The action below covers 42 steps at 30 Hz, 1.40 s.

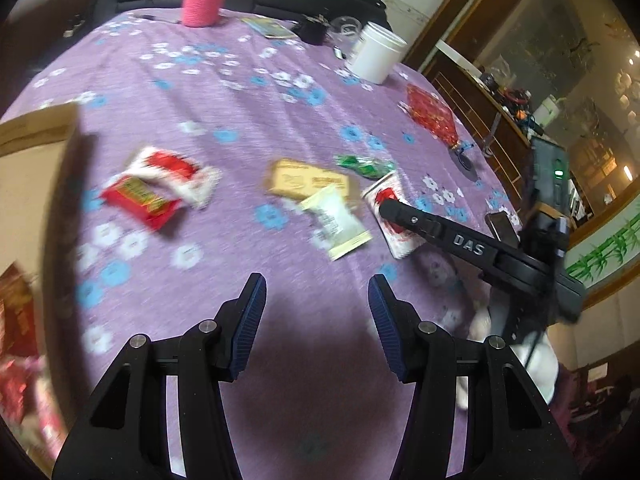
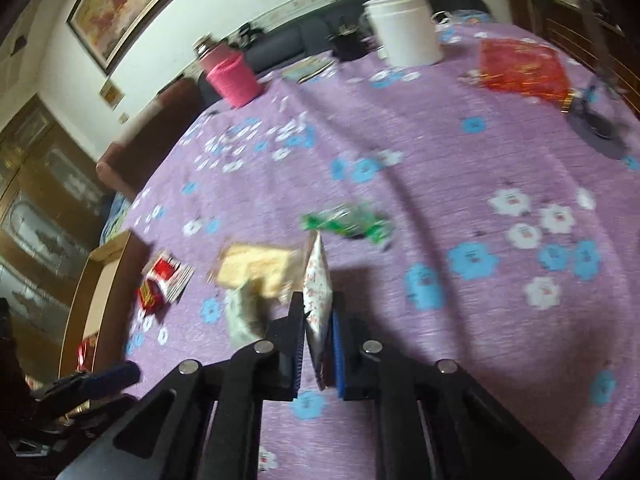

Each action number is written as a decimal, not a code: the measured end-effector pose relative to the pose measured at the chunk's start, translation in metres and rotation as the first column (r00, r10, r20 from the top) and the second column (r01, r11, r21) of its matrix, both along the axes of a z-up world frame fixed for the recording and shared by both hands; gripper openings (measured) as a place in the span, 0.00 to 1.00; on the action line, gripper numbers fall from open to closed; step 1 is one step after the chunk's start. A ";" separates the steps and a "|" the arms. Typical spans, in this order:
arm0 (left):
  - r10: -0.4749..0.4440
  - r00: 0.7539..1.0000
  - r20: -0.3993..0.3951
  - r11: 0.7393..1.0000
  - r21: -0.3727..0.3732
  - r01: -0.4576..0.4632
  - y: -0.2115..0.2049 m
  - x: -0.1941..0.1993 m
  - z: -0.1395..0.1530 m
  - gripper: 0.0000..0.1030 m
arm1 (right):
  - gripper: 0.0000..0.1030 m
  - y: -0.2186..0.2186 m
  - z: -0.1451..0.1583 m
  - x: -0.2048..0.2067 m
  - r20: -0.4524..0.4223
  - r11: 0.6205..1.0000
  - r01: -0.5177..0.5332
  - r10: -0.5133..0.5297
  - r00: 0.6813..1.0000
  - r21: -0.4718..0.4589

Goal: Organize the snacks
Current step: 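Grasp white candy packet with left gripper while right gripper grasps white-red packet, then drop both held packets into the cardboard box by opening both grippers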

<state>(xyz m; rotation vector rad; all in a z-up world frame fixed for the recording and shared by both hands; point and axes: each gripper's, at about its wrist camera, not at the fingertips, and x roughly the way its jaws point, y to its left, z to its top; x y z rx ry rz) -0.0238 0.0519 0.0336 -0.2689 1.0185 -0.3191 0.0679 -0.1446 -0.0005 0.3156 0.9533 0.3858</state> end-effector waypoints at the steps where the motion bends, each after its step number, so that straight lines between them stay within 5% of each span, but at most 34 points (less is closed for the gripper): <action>1: -0.015 1.000 0.005 1.000 0.000 0.015 -0.009 0.008 -0.002 0.51 | 0.14 -0.005 0.000 0.000 -0.001 1.000 0.010 -0.010 1.000 0.012; 11: -0.029 0.999 0.016 0.998 0.048 0.029 -0.043 0.067 -0.031 0.50 | 0.16 -0.025 -0.010 0.014 -0.069 0.990 0.028 -0.019 0.997 0.141; 15: -0.048 0.998 0.050 0.994 0.099 0.042 -0.049 0.066 -0.033 0.24 | 0.22 -0.021 -0.011 0.014 -0.060 0.991 0.024 -0.016 0.998 0.135; 23: -0.015 0.998 0.065 0.999 0.043 0.012 -0.032 0.058 -0.024 0.23 | 0.15 -0.021 -0.009 0.010 -0.038 0.990 0.038 -0.033 0.999 0.138; 32: 0.109 0.987 0.119 0.987 -0.127 -0.093 0.047 0.018 0.018 0.23 | 0.14 -0.020 0.000 0.003 0.007 0.984 0.016 -0.018 1.000 0.176; 42: 0.364 0.918 0.156 0.931 -0.097 -0.352 0.196 -0.030 0.045 0.23 | 0.14 0.062 0.040 -0.019 0.038 0.975 -0.158 0.154 0.987 0.159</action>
